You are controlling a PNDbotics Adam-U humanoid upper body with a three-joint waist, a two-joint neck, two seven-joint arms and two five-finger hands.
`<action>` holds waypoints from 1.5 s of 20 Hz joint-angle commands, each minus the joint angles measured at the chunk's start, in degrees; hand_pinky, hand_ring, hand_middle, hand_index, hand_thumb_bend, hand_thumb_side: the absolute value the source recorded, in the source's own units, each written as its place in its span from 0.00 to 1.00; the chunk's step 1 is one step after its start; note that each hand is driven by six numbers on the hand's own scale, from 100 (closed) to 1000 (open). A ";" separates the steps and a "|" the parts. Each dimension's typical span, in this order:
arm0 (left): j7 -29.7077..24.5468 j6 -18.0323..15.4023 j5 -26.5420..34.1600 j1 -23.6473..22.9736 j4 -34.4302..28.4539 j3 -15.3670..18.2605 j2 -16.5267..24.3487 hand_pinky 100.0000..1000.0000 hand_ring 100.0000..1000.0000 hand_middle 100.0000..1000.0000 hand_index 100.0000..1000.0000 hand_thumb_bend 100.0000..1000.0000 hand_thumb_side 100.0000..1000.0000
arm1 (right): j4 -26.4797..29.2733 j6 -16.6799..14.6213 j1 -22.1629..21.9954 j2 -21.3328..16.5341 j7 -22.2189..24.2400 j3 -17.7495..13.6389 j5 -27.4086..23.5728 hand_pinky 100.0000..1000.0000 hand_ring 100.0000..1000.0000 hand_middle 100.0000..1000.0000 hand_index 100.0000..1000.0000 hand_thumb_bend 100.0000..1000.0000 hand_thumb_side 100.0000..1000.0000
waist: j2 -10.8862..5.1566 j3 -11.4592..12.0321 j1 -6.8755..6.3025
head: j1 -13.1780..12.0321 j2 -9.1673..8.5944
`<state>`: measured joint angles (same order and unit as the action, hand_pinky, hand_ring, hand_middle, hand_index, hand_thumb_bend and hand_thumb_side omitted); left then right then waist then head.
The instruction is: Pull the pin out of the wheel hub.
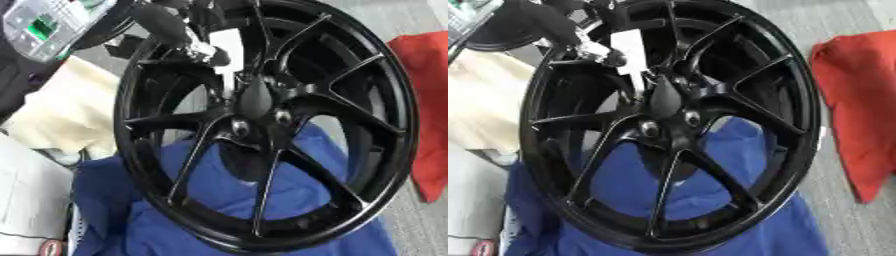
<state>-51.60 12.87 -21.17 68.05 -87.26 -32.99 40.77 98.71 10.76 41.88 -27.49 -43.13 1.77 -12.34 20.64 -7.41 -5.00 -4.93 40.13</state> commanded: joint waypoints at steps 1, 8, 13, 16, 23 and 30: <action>-0.36 0.26 -0.28 1.23 0.07 0.30 0.34 0.88 0.86 0.74 0.90 0.42 0.74 | 0.77 -0.29 1.10 -0.77 -0.21 -0.34 -0.41 0.49 0.57 0.50 0.57 0.04 0.58 | -0.87 -0.16 0.21 | -0.31 -0.74; -0.36 0.18 -0.03 1.26 0.87 -0.08 -0.60 0.86 0.81 0.70 0.89 0.39 0.74 | 0.72 -0.32 1.11 -0.62 -0.33 -0.27 -0.66 0.49 0.57 0.50 0.57 0.04 0.58 | -0.69 -0.53 0.20 | -0.56 -0.83; -0.36 -0.52 0.14 1.21 1.32 -0.39 -1.07 0.84 0.79 0.65 0.88 0.38 0.73 | 0.68 -0.50 0.96 -0.54 -0.47 -0.29 -0.93 0.49 0.57 0.50 0.57 0.04 0.58 | -0.58 -0.65 0.15 | -0.67 -0.98; -0.36 -0.75 0.32 1.21 1.55 -0.43 -1.36 0.82 0.75 0.61 0.87 0.36 0.72 | 0.67 -0.54 0.97 -0.49 -0.46 -0.27 -0.93 0.49 0.57 0.50 0.57 0.05 0.59 | -0.57 -0.75 0.11 | -0.67 -1.01; -0.36 -0.73 -0.05 1.10 2.00 -0.70 -1.64 0.80 0.72 0.55 0.84 0.31 0.68 | 0.79 -0.64 0.96 -0.41 -0.52 -0.29 -0.86 0.49 0.57 0.50 0.57 0.05 0.59 | -0.57 -0.88 0.02 | -0.62 -0.95; 0.39 2.07 0.11 1.12 1.82 -0.32 -1.89 0.70 0.54 0.37 0.71 0.00 0.48 | 0.82 -0.65 0.78 -0.25 -0.46 -0.21 -0.79 0.50 0.58 0.50 0.57 0.05 0.59 | -0.71 -1.14 -0.16 | -0.80 -0.92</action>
<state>-51.14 13.75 -20.95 68.05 -84.87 -34.03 37.85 98.71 10.32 41.94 -26.98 -43.58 1.78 -13.25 21.16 -8.50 -5.49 -5.48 39.66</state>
